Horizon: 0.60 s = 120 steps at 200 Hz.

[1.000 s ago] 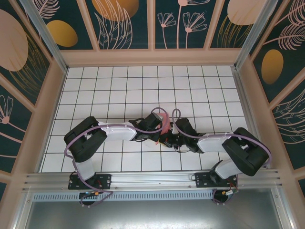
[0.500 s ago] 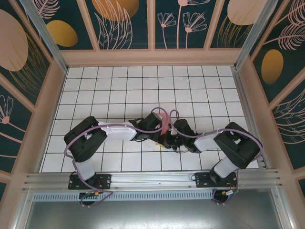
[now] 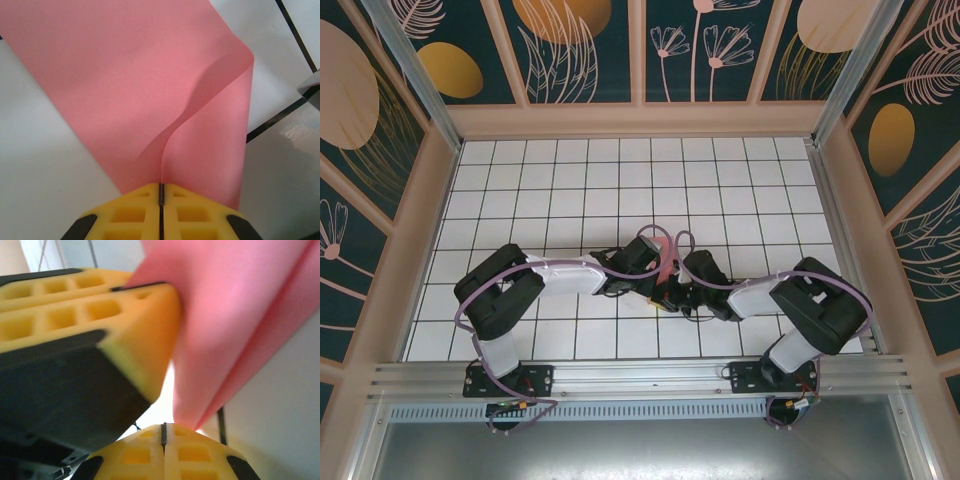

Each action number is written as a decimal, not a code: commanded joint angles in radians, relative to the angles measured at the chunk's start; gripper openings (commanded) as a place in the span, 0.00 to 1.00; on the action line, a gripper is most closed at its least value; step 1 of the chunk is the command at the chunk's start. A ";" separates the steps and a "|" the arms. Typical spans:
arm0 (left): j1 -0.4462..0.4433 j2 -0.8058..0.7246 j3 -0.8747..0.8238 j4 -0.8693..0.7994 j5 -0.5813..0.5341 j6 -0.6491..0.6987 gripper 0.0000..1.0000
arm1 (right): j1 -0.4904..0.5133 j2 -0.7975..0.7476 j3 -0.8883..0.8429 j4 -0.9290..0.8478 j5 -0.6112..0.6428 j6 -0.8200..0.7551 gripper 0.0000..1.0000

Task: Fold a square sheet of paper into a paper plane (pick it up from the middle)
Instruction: Third fold the triangle at the center of the table.

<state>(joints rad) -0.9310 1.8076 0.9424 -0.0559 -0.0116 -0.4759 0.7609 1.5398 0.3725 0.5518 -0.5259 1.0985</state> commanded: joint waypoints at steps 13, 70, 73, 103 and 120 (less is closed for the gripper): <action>0.004 0.035 -0.010 -0.019 0.008 -0.009 0.07 | 0.013 -0.015 -0.006 0.043 -0.031 -0.004 0.00; 0.004 0.037 -0.003 -0.024 0.006 -0.007 0.06 | 0.012 0.101 0.025 0.028 -0.042 -0.016 0.00; 0.004 0.037 -0.002 -0.024 0.006 -0.007 0.06 | 0.011 0.103 0.029 0.010 -0.034 -0.020 0.00; 0.003 0.032 -0.005 -0.027 0.001 -0.007 0.06 | 0.018 0.067 0.066 -0.128 0.019 -0.056 0.00; 0.004 0.030 -0.003 -0.034 -0.008 -0.006 0.06 | 0.016 -0.013 0.073 -0.197 0.061 -0.078 0.00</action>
<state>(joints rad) -0.9298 1.8088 0.9424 -0.0551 -0.0109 -0.4755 0.7700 1.6024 0.4183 0.4957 -0.5533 1.0748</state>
